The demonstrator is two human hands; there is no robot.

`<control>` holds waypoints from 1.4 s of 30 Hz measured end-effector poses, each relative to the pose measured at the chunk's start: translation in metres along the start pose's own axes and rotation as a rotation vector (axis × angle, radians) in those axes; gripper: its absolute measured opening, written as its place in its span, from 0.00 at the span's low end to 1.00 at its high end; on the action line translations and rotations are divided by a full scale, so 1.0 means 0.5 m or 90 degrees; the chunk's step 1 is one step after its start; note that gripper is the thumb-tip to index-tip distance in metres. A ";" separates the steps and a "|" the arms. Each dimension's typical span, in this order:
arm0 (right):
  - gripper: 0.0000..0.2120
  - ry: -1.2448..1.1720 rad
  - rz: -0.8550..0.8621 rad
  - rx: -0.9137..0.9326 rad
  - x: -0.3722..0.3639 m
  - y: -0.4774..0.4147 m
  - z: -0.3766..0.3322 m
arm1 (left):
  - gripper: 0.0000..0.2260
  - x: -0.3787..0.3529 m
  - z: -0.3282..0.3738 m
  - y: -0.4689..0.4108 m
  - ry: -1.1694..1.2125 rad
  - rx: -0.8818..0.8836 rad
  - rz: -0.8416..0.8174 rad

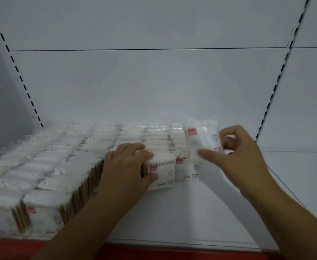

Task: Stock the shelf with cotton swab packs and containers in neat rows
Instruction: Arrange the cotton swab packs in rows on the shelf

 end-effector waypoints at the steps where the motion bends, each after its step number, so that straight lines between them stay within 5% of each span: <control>1: 0.19 0.127 -0.012 0.001 -0.006 0.007 0.013 | 0.25 -0.005 -0.005 -0.001 -0.043 0.004 -0.016; 5: 0.26 0.529 -0.134 0.021 -0.033 0.024 0.059 | 0.25 -0.003 0.002 -0.007 -0.160 -0.028 -0.033; 9: 0.47 0.532 -0.119 0.134 -0.023 0.016 0.057 | 0.38 -0.028 0.026 -0.029 -0.279 -0.074 -0.173; 11: 0.50 0.546 -0.199 0.196 -0.039 0.005 0.049 | 0.45 -0.042 0.034 -0.039 -0.303 -0.084 -0.254; 15: 0.46 0.581 -0.365 0.183 -0.080 -0.020 0.068 | 0.50 -0.054 0.030 -0.053 -0.291 -0.068 -0.346; 26: 0.44 0.685 -0.365 0.153 -0.113 -0.024 0.097 | 0.46 -0.062 0.011 -0.077 -0.384 -0.162 -0.320; 32: 0.46 0.688 -0.455 0.089 -0.097 -0.034 0.047 | 0.46 -0.040 0.013 -0.094 -0.360 -0.228 -0.283; 37: 0.37 0.704 -0.357 0.111 0.081 -0.097 -0.046 | 0.48 0.017 0.045 -0.123 -0.355 -0.206 -0.335; 42: 0.32 0.909 -0.262 -0.011 0.387 -0.104 -0.068 | 0.33 0.114 0.272 -0.226 -0.170 -0.254 -0.257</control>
Point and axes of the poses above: each hand's wrist, its own y-axis away from the middle knuckle, its own x-axis out of the back of the hand, z = x × y, the point moved 4 cm from there along -y, towards the middle knuckle, and after that the axes turned 11 degrees about -y, right-handed, at the moved point
